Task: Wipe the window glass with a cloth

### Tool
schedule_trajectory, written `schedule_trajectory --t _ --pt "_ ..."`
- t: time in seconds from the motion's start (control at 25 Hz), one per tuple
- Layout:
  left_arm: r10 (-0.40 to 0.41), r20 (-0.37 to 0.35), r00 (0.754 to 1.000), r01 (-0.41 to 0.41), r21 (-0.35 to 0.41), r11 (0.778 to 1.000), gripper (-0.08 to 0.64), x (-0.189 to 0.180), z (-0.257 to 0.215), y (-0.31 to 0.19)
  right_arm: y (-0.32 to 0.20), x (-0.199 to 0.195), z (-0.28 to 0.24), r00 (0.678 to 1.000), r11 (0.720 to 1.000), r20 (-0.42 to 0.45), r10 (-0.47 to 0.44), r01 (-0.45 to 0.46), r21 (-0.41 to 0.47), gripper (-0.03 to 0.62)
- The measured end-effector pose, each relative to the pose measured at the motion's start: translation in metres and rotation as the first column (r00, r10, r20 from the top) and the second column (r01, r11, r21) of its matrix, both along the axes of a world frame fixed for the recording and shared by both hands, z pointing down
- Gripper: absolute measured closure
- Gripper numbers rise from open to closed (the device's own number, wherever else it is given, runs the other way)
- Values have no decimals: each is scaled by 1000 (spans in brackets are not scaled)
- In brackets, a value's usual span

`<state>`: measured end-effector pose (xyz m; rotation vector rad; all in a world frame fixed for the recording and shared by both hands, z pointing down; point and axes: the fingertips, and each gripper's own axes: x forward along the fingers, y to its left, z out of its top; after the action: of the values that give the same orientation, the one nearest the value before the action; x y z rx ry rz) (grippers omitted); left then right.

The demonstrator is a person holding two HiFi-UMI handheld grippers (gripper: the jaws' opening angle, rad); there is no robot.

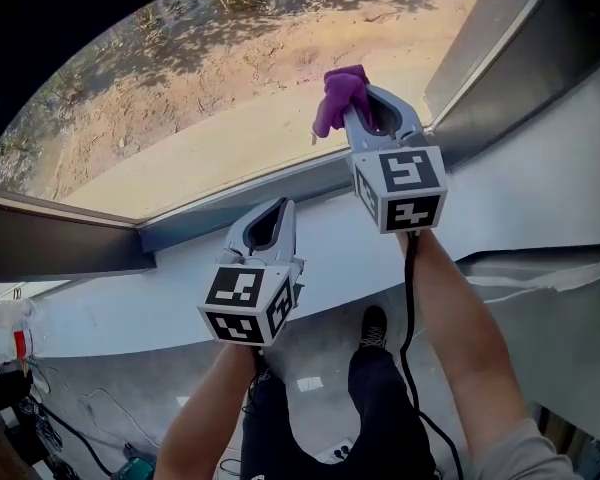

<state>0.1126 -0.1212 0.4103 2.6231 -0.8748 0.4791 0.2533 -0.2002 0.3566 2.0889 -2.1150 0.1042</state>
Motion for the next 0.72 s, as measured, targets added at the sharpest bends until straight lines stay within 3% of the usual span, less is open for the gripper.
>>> schedule_trajectory --t 0.4,0.72 --pt "49 1 999 -49 8 999 560 83 4 1 13 73 2 999 1000 -32 0 1 28 502" --pt "108 -7 994 -108 35 994 560 128 0 3 30 144 6 989 989 40 140 -142 49 504"
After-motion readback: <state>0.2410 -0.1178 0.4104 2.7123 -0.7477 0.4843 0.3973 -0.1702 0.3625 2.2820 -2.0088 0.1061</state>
